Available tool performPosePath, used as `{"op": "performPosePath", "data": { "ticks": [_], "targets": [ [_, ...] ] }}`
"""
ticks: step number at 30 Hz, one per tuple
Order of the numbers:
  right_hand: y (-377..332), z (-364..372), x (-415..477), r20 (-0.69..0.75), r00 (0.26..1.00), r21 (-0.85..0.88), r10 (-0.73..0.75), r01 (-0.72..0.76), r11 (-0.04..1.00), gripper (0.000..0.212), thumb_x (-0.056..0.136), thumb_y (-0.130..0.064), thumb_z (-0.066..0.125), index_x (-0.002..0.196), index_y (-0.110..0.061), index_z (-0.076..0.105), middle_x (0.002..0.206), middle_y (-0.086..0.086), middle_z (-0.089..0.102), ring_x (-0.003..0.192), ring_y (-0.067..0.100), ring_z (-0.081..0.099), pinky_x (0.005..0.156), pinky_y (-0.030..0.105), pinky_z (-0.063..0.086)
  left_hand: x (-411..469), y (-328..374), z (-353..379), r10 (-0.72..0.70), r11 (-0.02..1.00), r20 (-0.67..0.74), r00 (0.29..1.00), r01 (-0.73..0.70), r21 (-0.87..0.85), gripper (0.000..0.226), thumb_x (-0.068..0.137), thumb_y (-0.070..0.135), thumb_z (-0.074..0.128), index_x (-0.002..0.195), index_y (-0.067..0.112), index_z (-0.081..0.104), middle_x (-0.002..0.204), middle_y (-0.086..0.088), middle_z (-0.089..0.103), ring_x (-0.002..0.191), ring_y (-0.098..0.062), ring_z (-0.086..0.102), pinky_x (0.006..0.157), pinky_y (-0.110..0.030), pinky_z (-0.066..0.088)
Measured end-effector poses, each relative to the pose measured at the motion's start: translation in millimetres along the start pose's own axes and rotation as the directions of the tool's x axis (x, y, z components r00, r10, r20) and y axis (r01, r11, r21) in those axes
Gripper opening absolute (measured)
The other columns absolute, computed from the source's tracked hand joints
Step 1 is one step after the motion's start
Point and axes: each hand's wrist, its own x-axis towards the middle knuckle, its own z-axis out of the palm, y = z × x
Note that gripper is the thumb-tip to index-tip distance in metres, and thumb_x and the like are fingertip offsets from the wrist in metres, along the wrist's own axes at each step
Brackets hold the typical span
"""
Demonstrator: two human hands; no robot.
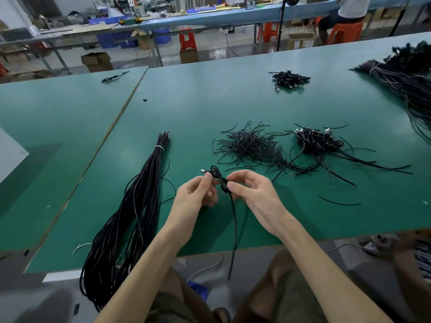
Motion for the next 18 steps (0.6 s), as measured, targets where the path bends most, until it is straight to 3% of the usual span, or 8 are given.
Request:
{"op": "performPosePath", "data": {
  "ticks": [4, 8, 11, 15, 18],
  "targets": [
    [0, 1, 0, 0.015, 1.000, 0.010, 0.002, -0.002, 1.000, 0.015, 0.089, 0.002, 0.073, 0.103, -0.001, 0.071, 0.100, 0.010, 0.073, 0.093, 0.020, 0.067, 0.081, 0.027, 0.056, 5, 2, -5, -0.114, 0.961, 0.170, 0.979, 0.151, -0.230, 0.031, 0.090, 0.042, 0.075, 0.101, 0.013, 0.078, 0.088, -0.004, 0.065, 0.075, -0.015, 0.063, 0.068, -0.026, 0.054],
    [0, -1, 0, 0.045, 0.999, 0.008, 0.028, -0.028, 1.000, 0.011, 0.090, 0.002, 0.072, 0.100, -0.003, 0.071, 0.096, 0.008, 0.075, 0.090, 0.018, 0.069, 0.078, 0.025, 0.056, 6, 2, -5, -0.136, 0.951, 0.293, 0.946, 0.207, -0.229, 0.039, 0.087, 0.038, 0.079, 0.117, 0.012, 0.076, 0.100, -0.002, 0.068, 0.080, -0.012, 0.057, 0.075, -0.024, 0.048],
    [1, -2, 0, 0.059, 0.997, -0.012, 0.040, -0.039, 0.999, 0.011, 0.088, 0.002, 0.073, 0.098, -0.003, 0.071, 0.093, 0.009, 0.073, 0.089, 0.019, 0.068, 0.080, 0.026, 0.056, 3, 1, 2, -0.056, 0.981, 0.171, 0.984, 0.087, -0.176, 0.033, 0.084, 0.031, 0.081, 0.107, 0.008, 0.079, 0.093, -0.009, 0.067, 0.075, -0.015, 0.051, 0.067, -0.023, 0.044],
    [1, -1, -1, 0.049, 0.998, -0.007, 0.040, -0.040, 0.999, 0.011, 0.088, 0.003, 0.073, 0.094, -0.006, 0.072, 0.093, 0.011, 0.073, 0.090, 0.020, 0.067, 0.083, 0.027, 0.056, -1, -4, 13, 0.095, 0.995, 0.000, 0.995, -0.095, 0.007, 0.015, 0.090, 0.024, 0.074, 0.097, 0.012, 0.081, 0.078, -0.002, 0.070, 0.066, -0.007, 0.055, 0.062, -0.018, 0.046],
    [0, -1, -1, 0.044, 0.998, 0.001, 0.048, -0.048, 0.999, 0.011, 0.089, 0.003, 0.072, 0.094, -0.006, 0.072, 0.094, 0.012, 0.073, 0.091, 0.021, 0.067, 0.083, 0.027, 0.056, -1, -4, 22, 0.105, 0.994, -0.074, 0.992, -0.105, 0.013, 0.011, 0.096, 0.011, 0.068, 0.095, 0.010, 0.079, 0.078, 0.000, 0.074, 0.065, -0.005, 0.058, 0.062, -0.016, 0.048]
  ]
}}
